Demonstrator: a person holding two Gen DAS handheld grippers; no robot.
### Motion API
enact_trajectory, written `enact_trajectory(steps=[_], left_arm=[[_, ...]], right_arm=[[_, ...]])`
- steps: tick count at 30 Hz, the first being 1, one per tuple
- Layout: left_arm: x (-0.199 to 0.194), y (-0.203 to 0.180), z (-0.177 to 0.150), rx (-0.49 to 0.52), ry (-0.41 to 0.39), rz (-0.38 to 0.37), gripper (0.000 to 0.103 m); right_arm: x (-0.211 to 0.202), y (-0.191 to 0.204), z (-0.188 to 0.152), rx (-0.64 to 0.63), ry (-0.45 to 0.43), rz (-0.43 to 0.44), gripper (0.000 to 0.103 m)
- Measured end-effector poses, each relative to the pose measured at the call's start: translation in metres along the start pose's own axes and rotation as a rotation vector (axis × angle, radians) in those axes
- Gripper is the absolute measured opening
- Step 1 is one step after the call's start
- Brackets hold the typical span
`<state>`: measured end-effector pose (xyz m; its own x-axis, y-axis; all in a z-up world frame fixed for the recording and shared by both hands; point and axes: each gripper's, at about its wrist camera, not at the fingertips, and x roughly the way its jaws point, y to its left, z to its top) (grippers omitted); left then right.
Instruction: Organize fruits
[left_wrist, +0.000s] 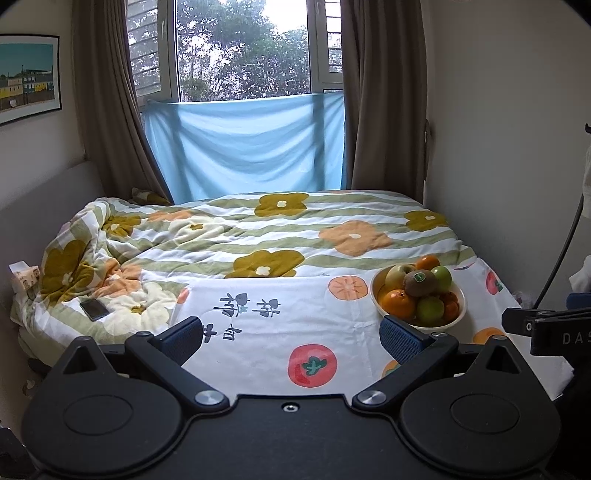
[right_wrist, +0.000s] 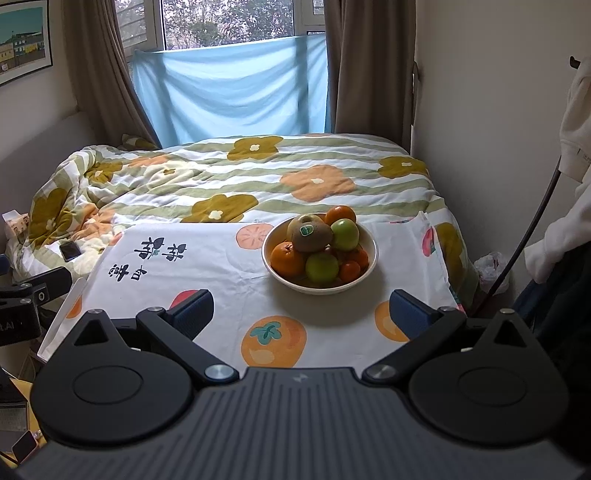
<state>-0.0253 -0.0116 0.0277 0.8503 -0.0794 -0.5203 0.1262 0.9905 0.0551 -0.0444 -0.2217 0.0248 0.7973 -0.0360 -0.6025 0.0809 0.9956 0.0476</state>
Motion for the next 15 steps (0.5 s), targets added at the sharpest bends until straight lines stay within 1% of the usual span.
enact_trajectory(steps=[5, 11, 15], left_arm=[[0.002, 0.000, 0.000, 0.010, -0.002, 0.009, 0.103], [0.004, -0.002, 0.000, 0.014, -0.010, -0.011, 0.103], [0.008, -0.004, 0.001, 0.025, -0.012, -0.007, 0.103]], right_arm=[[0.001, 0.000, 0.000, 0.003, 0.001, 0.000, 0.103], [0.004, 0.001, -0.002, 0.007, 0.003, -0.004, 0.103], [0.011, 0.003, -0.003, 0.013, 0.010, -0.006, 0.103]])
